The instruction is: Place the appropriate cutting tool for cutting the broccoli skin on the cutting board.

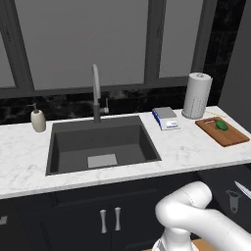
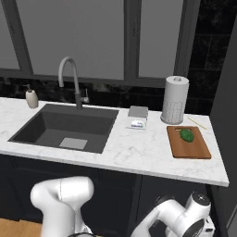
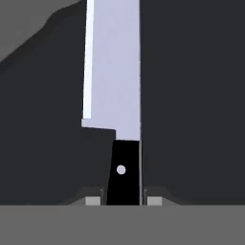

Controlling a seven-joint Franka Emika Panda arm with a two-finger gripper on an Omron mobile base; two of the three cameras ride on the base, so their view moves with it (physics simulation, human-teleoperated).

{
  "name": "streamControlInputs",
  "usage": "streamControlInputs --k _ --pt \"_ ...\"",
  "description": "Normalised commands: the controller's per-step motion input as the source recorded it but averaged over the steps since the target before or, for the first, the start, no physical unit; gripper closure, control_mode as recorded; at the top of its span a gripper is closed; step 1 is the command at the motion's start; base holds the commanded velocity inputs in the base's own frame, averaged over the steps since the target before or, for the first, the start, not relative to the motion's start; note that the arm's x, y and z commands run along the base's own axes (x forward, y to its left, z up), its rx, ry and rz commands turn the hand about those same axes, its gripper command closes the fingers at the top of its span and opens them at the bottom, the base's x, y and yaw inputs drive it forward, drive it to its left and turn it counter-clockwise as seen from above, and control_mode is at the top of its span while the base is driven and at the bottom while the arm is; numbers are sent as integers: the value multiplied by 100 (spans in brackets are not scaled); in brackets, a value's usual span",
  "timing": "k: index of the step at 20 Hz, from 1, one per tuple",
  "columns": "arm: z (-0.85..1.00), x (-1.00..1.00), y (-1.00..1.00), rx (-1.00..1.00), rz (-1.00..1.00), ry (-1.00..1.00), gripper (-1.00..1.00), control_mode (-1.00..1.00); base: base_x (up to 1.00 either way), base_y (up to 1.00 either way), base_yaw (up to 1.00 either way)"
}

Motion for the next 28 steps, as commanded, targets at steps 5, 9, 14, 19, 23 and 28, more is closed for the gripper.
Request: streamControlInputs --k 5,9,14,19,23,28 --pt "85 -30 3 -17 4 0 100 -100 0 0 0" --pt "46 -29 1 -19 21 -2 100 -100 0 0 0" --pt "97 -42 34 -17 19 0 100 -100 0 0 0" --pt "100 -30 49 -20 16 0 100 -100 0 0 0" --pt "84 5 48 -12 18 -3 100 -100 0 0 0" --pt "73 56 52 0 16 -5 100 -100 0 0 0"
